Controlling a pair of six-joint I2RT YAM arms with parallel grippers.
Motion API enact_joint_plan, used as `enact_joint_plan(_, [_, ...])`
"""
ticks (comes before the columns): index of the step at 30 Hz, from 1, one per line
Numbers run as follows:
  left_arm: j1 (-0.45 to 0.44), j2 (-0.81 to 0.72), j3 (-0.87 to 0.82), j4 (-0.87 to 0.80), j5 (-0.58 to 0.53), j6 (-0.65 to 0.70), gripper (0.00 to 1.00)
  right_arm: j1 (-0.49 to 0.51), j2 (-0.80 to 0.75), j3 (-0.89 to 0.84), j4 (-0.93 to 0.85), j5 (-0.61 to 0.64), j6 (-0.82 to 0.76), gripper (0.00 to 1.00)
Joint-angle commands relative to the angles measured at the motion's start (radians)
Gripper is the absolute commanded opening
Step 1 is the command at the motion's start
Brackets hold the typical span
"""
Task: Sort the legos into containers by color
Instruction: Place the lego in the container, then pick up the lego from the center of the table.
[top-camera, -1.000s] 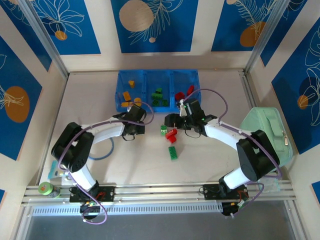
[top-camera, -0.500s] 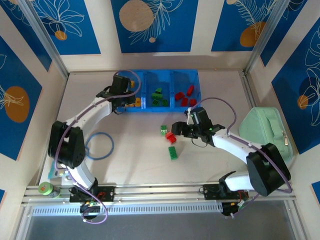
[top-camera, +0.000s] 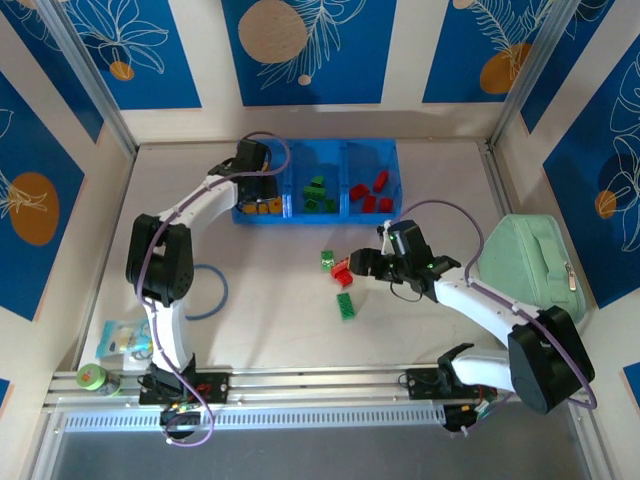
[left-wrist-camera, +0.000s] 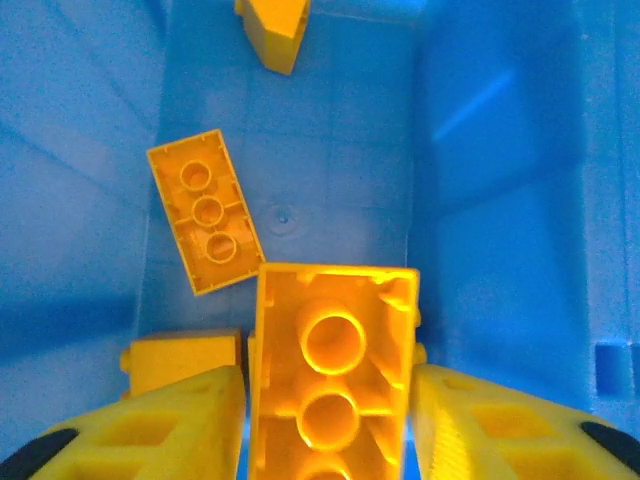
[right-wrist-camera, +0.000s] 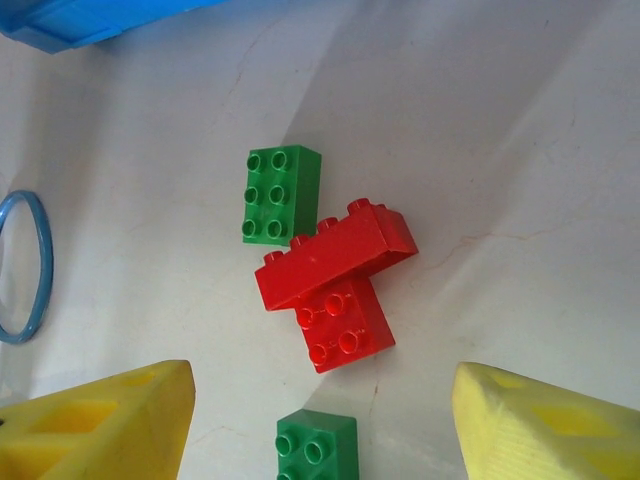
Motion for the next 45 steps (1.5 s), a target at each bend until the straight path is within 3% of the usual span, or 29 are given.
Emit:
enact_joint_plan(1, [0.009,-0.015,0.028,-0.029,0.013,0.007,0.66,-0.006,-0.030,-0.015,-0.037,0.023,-0.003,0.70])
enact_joint_plan(4, [0.003,-0.075,-0.022,0.008,0.013,0.009,0.72,-0.003,-0.035,-0.011,-0.051,0.038,-0.013,0.71])
enact_joint_plan(15, [-0.045,-0.355,-0.264,0.112,0.026,0.001,0.73,0.068,0.056,0.159,-0.139,0.109,-0.088,0.71])
enact_joint_plan(22, [-0.097,-0.576,-0.534,0.199,0.033,-0.045,0.73,0.159,0.272,0.414,-0.287,0.191,-0.152,0.69])
enact_joint_plan(32, [-0.215,-0.819,-0.834,0.160,-0.057,-0.124,0.73,0.224,0.662,0.796,-0.587,0.268,-0.097,0.62])
enact_joint_plan(45, [-0.230,-0.949,-0.978,0.148,-0.067,-0.165,0.73,0.257,0.846,0.925,-0.680,0.313,-0.090,0.60])
